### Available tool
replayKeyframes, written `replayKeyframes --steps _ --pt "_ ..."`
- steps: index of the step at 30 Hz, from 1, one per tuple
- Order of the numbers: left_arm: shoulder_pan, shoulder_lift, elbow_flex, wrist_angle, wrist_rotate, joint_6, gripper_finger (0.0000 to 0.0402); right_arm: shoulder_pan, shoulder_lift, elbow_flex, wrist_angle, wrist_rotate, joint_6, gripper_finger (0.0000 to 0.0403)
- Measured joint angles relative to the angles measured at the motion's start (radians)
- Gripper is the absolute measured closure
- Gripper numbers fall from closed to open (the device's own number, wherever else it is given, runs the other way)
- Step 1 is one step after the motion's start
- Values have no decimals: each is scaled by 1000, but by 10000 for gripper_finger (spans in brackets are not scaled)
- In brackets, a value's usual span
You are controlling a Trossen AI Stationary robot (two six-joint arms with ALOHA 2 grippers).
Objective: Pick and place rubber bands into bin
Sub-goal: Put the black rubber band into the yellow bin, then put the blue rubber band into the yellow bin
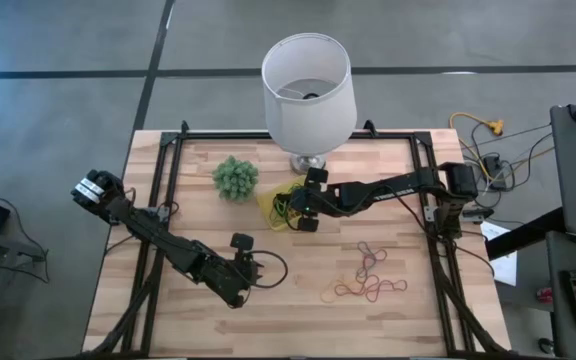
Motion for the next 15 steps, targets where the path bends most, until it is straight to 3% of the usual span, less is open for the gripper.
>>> replayKeyframes --steps 8,15 --pt "-7 0 -1 -1 0 -2 297 35 -96 11 -224 1 78 239" --pt "-11 0 -14 -1 1 -23 297 205 -262 3 -476 -5 273 248"
